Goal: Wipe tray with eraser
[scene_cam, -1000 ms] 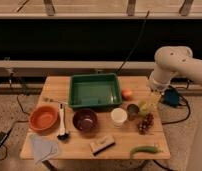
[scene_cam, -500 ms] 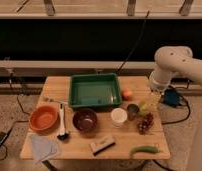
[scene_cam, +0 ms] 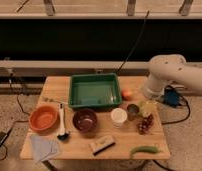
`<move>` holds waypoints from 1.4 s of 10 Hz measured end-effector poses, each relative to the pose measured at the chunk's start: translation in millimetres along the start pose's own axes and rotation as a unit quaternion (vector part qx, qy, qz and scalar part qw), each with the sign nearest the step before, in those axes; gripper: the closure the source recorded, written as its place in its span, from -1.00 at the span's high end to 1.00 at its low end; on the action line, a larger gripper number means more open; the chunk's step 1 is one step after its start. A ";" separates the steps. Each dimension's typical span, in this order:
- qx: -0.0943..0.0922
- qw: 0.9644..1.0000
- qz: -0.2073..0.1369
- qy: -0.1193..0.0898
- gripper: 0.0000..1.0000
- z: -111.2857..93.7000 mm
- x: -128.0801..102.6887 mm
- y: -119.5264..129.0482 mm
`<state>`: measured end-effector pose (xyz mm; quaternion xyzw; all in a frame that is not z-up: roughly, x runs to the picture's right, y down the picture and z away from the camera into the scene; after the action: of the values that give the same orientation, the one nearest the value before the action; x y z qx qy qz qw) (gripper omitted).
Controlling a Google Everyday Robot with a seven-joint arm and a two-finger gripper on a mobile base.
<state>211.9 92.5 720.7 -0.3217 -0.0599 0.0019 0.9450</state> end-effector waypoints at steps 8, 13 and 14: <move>-0.053 0.983 -0.173 -0.042 0.60 51.8 -138.9 82.0; -0.069 0.975 -0.210 -0.036 0.60 92.4 -140.3 111.4; -0.068 0.975 -0.210 -0.036 0.60 103.4 -138.0 109.9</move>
<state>67.0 236.7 719.7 -0.3651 -0.1601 -0.1886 0.8975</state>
